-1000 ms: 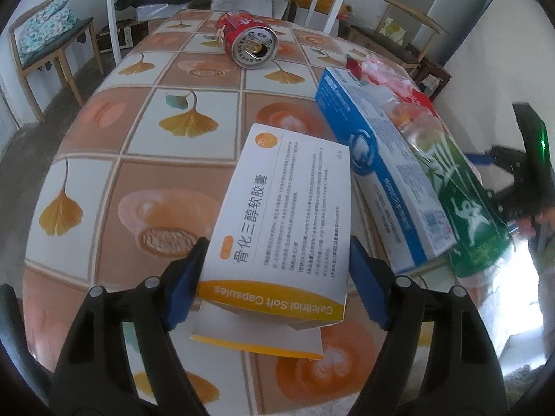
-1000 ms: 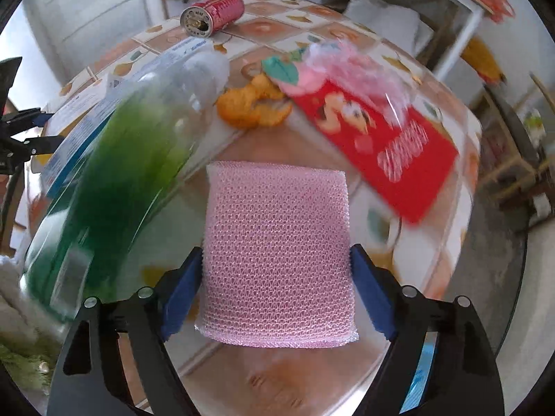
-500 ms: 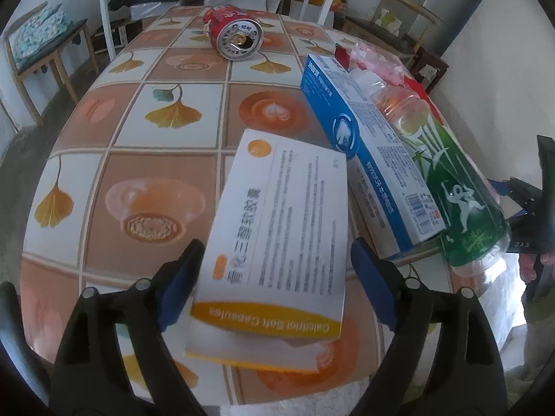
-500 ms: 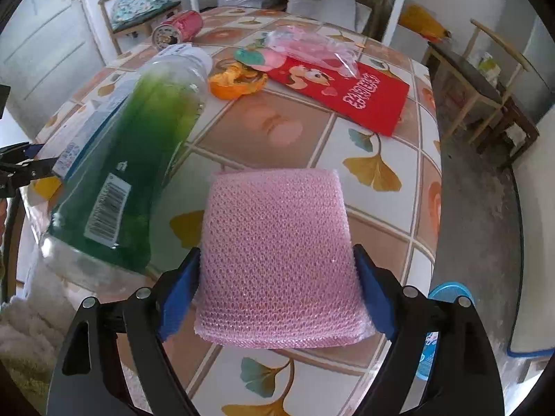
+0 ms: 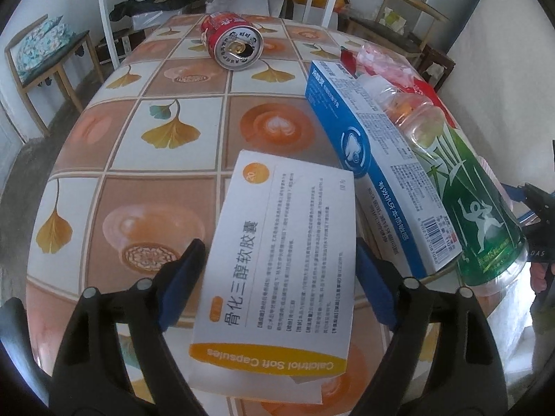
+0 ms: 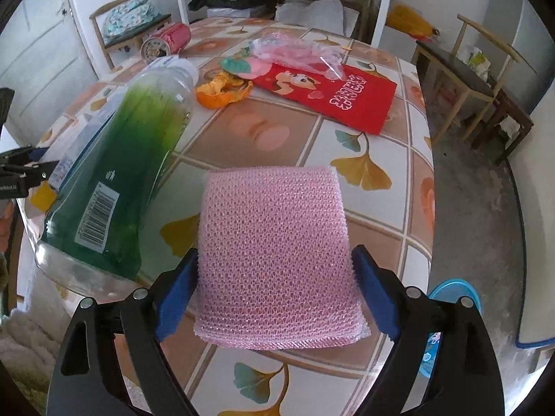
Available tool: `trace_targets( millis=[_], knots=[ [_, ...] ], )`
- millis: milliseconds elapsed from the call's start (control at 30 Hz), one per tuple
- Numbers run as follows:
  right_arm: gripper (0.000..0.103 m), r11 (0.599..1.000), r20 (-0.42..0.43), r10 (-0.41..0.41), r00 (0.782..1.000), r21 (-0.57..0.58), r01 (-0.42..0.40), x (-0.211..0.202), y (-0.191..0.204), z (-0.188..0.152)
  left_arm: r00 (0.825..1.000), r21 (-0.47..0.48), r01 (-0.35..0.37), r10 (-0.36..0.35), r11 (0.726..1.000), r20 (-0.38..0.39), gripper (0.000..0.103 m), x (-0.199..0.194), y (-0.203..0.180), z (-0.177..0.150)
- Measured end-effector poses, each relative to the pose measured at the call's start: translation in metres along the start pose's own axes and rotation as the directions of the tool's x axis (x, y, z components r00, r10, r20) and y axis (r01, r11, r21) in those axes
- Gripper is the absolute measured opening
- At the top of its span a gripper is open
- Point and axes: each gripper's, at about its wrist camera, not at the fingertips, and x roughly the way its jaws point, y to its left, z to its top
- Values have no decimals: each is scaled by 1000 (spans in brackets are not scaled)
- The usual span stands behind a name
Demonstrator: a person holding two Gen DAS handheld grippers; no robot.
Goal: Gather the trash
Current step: 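Lift the capsule box and pink sponge off the table with both grippers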
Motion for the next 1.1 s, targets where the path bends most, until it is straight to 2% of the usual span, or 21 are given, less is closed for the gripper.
trace_targets(
  millis=[100,200,533,1100],
  knots=[
    [84,1000,6,11,1000,29,-11,3,-3,0,1000,-4,-8,8,1000,4,72,-1,-1,0],
    [81,998,-2,24,1000,53,-23,7,-4,1,1000,-12,-8,8,1000,9,71,-1,0,0],
    [78,997,3,18,1000,76,-18,4,0,1,999,-51,17,-15,999,29,71,-6,6,-5],
    [77,985,48,-12,999,173,3,-17,-13,6,997,-100,41,-34,994,76,71,-20,18,-8]
  ],
)
